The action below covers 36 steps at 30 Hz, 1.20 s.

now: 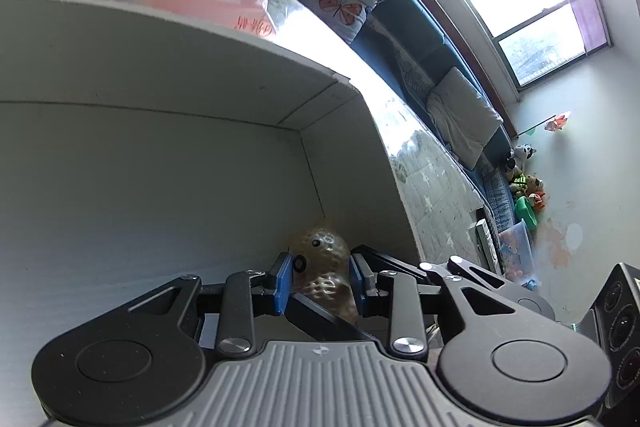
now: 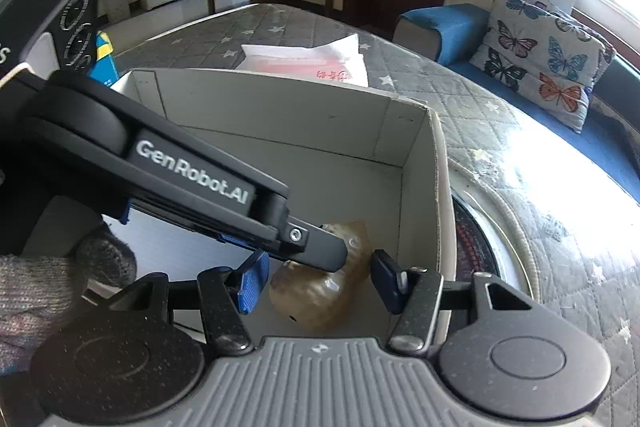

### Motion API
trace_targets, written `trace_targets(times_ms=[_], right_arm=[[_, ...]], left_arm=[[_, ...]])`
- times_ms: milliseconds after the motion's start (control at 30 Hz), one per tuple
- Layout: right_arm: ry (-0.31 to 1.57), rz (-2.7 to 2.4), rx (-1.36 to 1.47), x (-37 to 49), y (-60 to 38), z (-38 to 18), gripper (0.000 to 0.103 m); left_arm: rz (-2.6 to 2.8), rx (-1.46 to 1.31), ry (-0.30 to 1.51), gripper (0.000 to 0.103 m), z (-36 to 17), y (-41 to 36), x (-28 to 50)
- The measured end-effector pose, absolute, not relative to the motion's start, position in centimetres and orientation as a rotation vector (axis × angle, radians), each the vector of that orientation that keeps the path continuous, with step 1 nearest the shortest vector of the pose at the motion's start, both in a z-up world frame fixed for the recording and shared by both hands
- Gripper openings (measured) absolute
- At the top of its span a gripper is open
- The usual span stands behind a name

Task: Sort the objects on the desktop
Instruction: 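Open both grippers to release the peanut toy inside the box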

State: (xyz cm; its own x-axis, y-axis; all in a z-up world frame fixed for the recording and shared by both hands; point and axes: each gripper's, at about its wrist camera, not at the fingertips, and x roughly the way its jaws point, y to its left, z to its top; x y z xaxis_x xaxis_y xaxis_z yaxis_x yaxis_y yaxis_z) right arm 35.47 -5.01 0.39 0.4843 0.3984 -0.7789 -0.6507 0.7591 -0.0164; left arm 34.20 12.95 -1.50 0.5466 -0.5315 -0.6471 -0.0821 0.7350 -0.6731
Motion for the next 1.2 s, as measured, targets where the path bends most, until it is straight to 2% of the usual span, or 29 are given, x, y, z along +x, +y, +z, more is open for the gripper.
trace_targets(times_ms=[500, 900, 967, 1100, 1200], right_arm=[[0.761, 0.635, -0.275, 33.8, -6.2, 2.2, 0.057], [0.632, 0.608, -0.231, 27.9, -8.8, 6.0, 0.060], [0.613, 0.605, -0.228, 26.6, -9.3, 6.4, 0.066], [0.566, 0.597, -0.219, 23.6, -10.2, 7.1, 0.069], [0.539, 0.588, -0.208, 21.6, -11.2, 7.4, 0.079]], left_arm=[[-0.282, -0.677, 0.918, 0.033, 0.7, 12.1, 32.6], [-0.308, -0.583, 0.803, 0.033, 4.7, 10.1, 27.8], [-0.321, -0.554, 0.790, 0.033, 5.4, 9.5, 26.8], [-0.326, -0.499, 0.759, 0.033, 6.4, 8.3, 24.3], [-0.339, -0.482, 0.740, 0.033, 7.0, 7.6, 22.3]])
